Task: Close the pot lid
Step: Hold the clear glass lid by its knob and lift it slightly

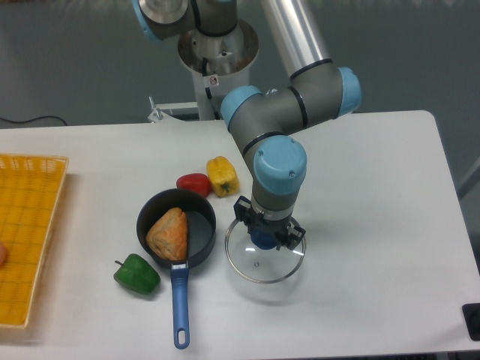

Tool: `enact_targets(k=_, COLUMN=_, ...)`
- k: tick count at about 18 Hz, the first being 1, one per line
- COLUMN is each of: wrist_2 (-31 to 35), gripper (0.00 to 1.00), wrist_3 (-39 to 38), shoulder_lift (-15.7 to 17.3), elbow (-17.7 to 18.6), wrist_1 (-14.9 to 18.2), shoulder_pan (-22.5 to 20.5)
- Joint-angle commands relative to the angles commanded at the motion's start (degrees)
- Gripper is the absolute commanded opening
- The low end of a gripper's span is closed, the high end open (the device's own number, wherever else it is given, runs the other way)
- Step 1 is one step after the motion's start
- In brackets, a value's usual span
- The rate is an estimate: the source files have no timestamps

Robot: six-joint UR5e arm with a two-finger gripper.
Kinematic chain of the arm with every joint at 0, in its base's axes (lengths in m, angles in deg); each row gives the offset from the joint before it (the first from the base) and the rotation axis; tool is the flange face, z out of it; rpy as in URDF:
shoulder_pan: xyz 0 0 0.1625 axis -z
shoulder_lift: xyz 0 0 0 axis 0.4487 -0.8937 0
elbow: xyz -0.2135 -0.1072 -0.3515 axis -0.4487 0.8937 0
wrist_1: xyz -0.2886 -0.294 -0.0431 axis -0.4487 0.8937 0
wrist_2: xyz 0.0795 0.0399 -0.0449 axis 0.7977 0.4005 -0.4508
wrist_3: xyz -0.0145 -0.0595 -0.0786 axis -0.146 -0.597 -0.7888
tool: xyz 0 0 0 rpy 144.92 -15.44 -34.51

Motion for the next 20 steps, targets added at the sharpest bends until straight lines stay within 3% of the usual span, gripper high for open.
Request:
enact_targets(k=7, wrist_2=0.0, gripper=0.64, wrist_3=0.0, shoulder_lift=1.5, elbow=0.4, wrist_1=0.2, shoulder_pan=0.1)
enact_targets(k=12, wrist_2=-0.4, gripper=0.64, wrist_3=0.0, shoulder_lift=3.3, elbow=0.4, wrist_1=2.5, shoulder_pan=0.4)
enact_targets(k=20, wrist_2=-0.6, gripper=0.64, wrist_3=-0.1, shoulder_lift=3.3, elbow=0.4, wrist_1=2.5, shoulder_pan=1.3)
